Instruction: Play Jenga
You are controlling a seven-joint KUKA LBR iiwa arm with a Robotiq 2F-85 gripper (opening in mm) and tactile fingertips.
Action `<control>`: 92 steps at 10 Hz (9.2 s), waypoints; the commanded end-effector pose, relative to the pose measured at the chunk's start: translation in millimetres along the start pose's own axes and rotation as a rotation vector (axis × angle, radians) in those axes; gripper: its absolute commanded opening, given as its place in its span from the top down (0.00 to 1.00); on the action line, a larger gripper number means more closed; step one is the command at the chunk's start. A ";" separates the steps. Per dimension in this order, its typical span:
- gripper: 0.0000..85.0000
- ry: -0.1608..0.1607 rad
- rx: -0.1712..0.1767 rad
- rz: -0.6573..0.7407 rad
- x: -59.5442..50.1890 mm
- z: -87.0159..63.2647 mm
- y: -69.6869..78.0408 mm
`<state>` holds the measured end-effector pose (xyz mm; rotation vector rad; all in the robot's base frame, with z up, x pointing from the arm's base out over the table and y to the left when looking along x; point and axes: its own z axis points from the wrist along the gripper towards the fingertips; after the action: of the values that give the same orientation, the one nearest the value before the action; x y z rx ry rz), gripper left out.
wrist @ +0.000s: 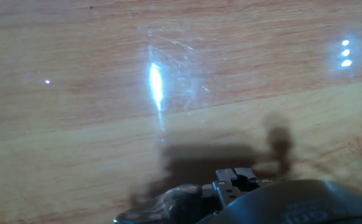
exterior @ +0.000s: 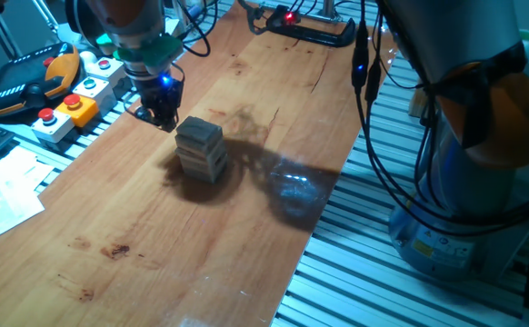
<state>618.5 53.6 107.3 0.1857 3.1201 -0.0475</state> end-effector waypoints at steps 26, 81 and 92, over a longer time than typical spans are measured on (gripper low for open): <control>0.53 0.001 -0.037 -0.151 3.4 43.6 9.9; 0.64 -0.007 -0.047 -0.180 20.0 58.0 6.8; 0.63 -0.011 -0.053 -0.174 18.5 57.5 7.2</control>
<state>601.8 61.1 49.3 -0.0862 3.1133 0.0324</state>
